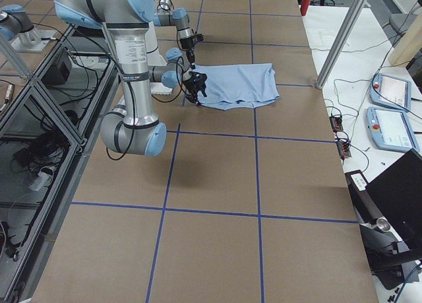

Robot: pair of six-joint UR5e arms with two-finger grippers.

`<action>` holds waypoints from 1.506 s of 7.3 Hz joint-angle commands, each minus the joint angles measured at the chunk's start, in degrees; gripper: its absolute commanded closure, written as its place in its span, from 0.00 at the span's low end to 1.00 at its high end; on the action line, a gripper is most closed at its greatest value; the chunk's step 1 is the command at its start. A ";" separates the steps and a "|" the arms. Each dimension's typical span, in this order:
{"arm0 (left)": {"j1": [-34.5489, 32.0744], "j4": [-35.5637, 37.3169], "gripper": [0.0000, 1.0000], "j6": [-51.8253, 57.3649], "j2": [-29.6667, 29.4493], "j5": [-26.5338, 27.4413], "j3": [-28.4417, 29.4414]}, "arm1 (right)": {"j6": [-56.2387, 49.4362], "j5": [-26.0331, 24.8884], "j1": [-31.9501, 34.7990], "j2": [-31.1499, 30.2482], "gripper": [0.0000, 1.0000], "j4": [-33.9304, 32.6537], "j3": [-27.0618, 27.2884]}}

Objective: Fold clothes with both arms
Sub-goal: 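Lower both grippers and close them on the shirt's near corners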

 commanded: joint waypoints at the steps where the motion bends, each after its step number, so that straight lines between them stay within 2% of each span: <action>1: 0.00 0.00 1.00 0.00 0.00 0.00 -0.04 | -0.06 -0.01 -0.17 0.00 0.36 -0.70 -0.13; 8: 0.00 0.00 1.00 0.00 0.00 -0.09 -0.13 | -0.14 -0.10 -0.44 -0.08 0.36 -0.79 -0.75; 9: 0.00 -0.09 1.00 0.00 0.00 -0.09 -0.13 | -0.06 -0.19 -0.44 0.00 0.39 -0.88 -0.66; 10: 0.00 -0.09 1.00 0.00 0.00 -0.09 -0.13 | -0.06 -0.19 -0.44 0.00 0.56 -0.79 -0.75; 11: 0.00 -0.09 1.00 0.00 0.00 -0.09 -0.13 | -0.06 -0.19 -0.53 0.00 0.85 -0.79 -0.84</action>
